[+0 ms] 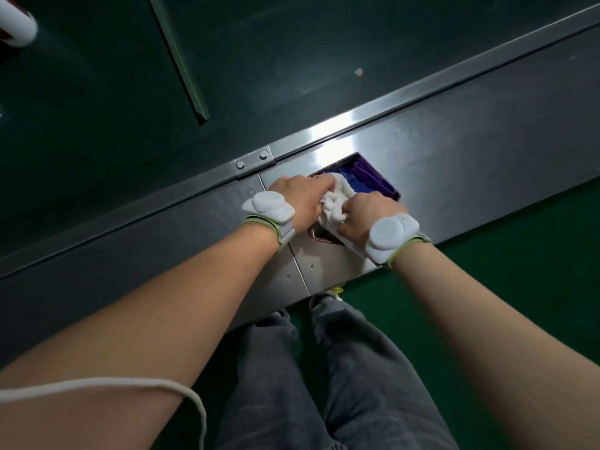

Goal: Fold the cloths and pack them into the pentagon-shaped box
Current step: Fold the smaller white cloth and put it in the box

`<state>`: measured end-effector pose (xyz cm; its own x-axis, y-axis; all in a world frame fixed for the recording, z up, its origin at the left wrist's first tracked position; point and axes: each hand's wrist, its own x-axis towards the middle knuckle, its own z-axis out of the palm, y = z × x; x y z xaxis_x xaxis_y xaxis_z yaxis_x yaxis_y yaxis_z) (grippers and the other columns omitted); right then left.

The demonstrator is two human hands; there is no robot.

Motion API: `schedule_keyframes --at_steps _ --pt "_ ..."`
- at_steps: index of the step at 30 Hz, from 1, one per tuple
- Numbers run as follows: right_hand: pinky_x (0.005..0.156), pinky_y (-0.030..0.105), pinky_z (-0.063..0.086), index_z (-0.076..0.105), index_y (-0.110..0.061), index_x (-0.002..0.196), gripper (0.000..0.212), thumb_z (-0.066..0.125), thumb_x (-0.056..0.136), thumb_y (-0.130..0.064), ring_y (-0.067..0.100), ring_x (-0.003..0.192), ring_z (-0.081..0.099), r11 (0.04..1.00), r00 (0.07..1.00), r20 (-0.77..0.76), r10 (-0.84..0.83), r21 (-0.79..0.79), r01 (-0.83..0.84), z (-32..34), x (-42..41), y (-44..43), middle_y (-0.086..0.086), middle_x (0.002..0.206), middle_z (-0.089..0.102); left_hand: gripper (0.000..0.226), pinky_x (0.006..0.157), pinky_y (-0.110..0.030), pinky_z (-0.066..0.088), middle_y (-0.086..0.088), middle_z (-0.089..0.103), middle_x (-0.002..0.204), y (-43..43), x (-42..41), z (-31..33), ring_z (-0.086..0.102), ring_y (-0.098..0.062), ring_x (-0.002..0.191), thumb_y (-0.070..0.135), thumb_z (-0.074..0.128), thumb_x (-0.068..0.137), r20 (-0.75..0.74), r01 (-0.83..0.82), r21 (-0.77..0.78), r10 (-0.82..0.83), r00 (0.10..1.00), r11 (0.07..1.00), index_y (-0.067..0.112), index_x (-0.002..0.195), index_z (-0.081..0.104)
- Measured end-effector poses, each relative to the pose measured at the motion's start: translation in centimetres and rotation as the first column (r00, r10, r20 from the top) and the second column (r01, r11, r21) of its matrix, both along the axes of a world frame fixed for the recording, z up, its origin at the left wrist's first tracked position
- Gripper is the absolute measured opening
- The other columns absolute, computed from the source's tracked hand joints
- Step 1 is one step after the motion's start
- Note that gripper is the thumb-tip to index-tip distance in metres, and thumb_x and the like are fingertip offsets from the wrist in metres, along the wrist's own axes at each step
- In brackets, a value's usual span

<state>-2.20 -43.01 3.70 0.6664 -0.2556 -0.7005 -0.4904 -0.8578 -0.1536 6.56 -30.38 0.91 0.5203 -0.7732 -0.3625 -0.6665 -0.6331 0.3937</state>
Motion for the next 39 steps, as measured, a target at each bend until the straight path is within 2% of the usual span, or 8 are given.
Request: schedule_keyframes --at_steps 3,7,11,16,21,28,34,39 --pt "0.047 0.023 0.030 0.058 -0.022 0.081 0.021 0.052 0.087 -0.040 0.017 0.056 0.046 0.997 1.000 0.004 0.018 -0.081 -0.018 -0.6 0.2 0.3 0.000 0.076 0.057 0.017 0.067 -0.037 0.038 -0.010 0.064 0.090 -0.1 -0.1 -0.5 0.059 -0.035 0.083 0.024 0.048 0.082 0.094 0.070 0.037 -0.074 0.993 0.997 0.027 0.098 0.042" --pt "0.054 0.030 0.036 0.052 -0.018 0.099 0.021 0.059 0.084 -0.031 0.026 0.067 0.049 0.999 0.995 0.098 -0.035 0.029 0.033 -1.5 -0.9 1.3 0.004 0.081 0.051 0.023 0.071 -0.038 0.032 -0.012 0.054 0.103 -0.3 -0.8 -0.6 0.052 -0.034 0.092 0.017 0.050 0.084 0.265 0.013 0.096 -0.038 0.964 0.995 0.019 0.107 0.049" --pt "0.057 0.032 0.038 0.056 -0.016 0.089 0.005 0.053 0.085 -0.016 0.030 0.068 0.053 0.997 0.979 0.191 0.076 -0.029 -0.072 -2.8 -1.2 2.0 0.009 0.087 0.065 0.040 0.077 -0.041 0.037 -0.011 0.051 0.111 0.4 -1.7 -0.3 0.051 -0.033 0.097 0.021 0.059 0.076 0.218 0.024 0.126 -0.051 0.975 0.992 0.018 0.114 0.046" --pt "0.070 0.038 0.047 0.063 -0.011 0.099 0.015 0.053 0.087 -0.013 0.033 0.095 0.059 0.979 0.955 0.226 0.193 0.015 -0.201 -3.0 -1.0 2.4 0.011 0.103 0.062 0.037 0.083 -0.041 0.036 -0.010 0.055 0.114 1.1 -1.7 0.1 0.053 -0.032 0.102 0.032 0.058 0.079 0.207 0.075 0.203 -0.117 0.971 0.976 0.025 0.115 0.051" --pt "0.066 0.039 0.036 0.057 -0.011 0.105 0.019 0.047 0.091 -0.019 0.033 0.096 0.054 0.937 0.962 0.153 0.224 -0.305 -0.169 -1.6 -1.7 2.3 0.013 0.106 0.059 0.022 0.079 -0.039 0.034 -0.011 0.058 0.105 -0.4 -1.1 0.2 0.054 -0.033 0.099 0.024 0.050 0.084 0.208 0.037 0.247 -0.091 0.974 0.968 0.023 0.104 0.056" --pt "0.063 0.034 0.039 0.062 -0.008 0.100 0.019 0.047 0.090 -0.015 0.033 0.092 0.062 0.998 0.998 0.055 0.037 -0.055 -0.034 -3.5 1.2 3.3 0.014 0.106 0.066 0.026 0.082 -0.040 0.036 -0.011 0.057 0.111 -0.8 -0.8 -0.2 0.057 -0.033 0.101 0.024 0.046 0.088 0.213 0.034 0.289 -0.099 0.972 0.957 0.023 0.113 0.055" --pt "0.046 0.025 0.031 0.049 -0.014 0.063 0.022 0.056 0.083 -0.012 0.017 0.047 0.035 0.994 0.995 0.085 -0.045 -0.097 0.053 -4.0 0.5 3.1 0.013 0.085 0.064 0.033 0.079 -0.039 0.040 -0.012 0.052 0.122 -0.2 -1.3 -0.5 0.057 -0.035 0.104 0.024 0.050 0.087 0.144 0.014 0.240 -0.050 0.988 0.971 0.020 0.120 0.051" --pt "0.066 0.034 0.047 0.065 -0.012 0.103 0.022 0.054 0.083 -0.011 0.038 0.088 0.063 0.989 0.999 0.052 -0.001 -0.147 0.009 -4.0 -0.4 3.4 0.019 0.110 0.065 0.045 0.075 -0.040 0.049 -0.002 0.034 0.150 4.6 -4.0 -0.9 0.050 -0.030 0.115 0.023 0.049 0.088 -0.006 -0.026 -0.031 0.026 1.000 0.999 0.025 0.134 0.045"
